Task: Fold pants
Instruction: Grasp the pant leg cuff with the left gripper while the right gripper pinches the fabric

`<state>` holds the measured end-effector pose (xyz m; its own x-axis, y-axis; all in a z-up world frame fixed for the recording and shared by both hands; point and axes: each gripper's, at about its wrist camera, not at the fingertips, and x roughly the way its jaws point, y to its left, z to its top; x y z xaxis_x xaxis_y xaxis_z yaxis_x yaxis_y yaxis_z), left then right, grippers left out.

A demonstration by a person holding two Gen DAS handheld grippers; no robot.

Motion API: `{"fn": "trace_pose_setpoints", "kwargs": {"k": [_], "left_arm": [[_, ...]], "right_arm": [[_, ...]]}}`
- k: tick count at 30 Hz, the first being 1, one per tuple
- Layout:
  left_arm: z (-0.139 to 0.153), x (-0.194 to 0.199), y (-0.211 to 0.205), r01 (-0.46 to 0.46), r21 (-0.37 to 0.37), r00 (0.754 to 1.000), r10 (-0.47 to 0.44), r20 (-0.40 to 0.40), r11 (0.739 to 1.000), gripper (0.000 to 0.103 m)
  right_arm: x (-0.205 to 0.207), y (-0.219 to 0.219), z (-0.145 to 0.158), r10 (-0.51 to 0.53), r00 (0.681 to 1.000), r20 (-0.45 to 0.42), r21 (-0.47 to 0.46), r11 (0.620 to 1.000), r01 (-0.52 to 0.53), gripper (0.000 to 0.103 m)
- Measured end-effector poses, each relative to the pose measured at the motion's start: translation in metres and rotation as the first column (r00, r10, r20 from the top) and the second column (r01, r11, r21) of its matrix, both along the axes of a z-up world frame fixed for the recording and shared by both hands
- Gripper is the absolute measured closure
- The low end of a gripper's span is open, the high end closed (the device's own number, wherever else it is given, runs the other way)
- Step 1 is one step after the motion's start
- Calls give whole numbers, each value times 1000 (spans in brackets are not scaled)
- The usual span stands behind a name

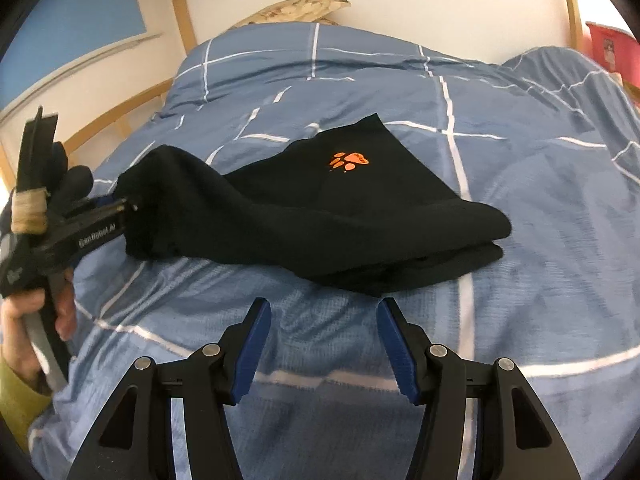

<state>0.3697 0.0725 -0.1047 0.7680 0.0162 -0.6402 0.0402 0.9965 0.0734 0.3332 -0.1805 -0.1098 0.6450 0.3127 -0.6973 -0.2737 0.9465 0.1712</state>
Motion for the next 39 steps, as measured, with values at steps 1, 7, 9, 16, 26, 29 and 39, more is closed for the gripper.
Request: {"fn": "trace_pose_setpoints", "kwargs": {"k": [1,7,9,16,26,29,39], "left_arm": [[0,-1,0,2,-4,1000,-2,4,1000,70],[1,-7,2,10,-7,1000,-10,20,1000,70],[1,-7,4,9,-15,1000,-8,17,1000,70],[0,-8,4,8,-5,1000,-8,13,1000,70],[-2,-11,0,11,26,1000,-11,13,1000,70],[-3,-12,-3,13,46,1000,-14,17,999,69],[-5,-12,-7,16,68,1000,-17,17,998,69]], "right_arm": [[1,2,0,0,1000,12,-1,1000,0,46],[-5,4,14,-27,991,129,-17,999,30,46],[-4,2,19,-40,985,168,-7,999,42,46],[6,2,11,-6,991,132,16,1000,4,46],[3,3,6,32,993,113,-18,999,-30,52],[-1,3,8,53,990,131,-33,998,-49,53],[2,-2,5,66,992,105,-76,995,-58,61]]}}
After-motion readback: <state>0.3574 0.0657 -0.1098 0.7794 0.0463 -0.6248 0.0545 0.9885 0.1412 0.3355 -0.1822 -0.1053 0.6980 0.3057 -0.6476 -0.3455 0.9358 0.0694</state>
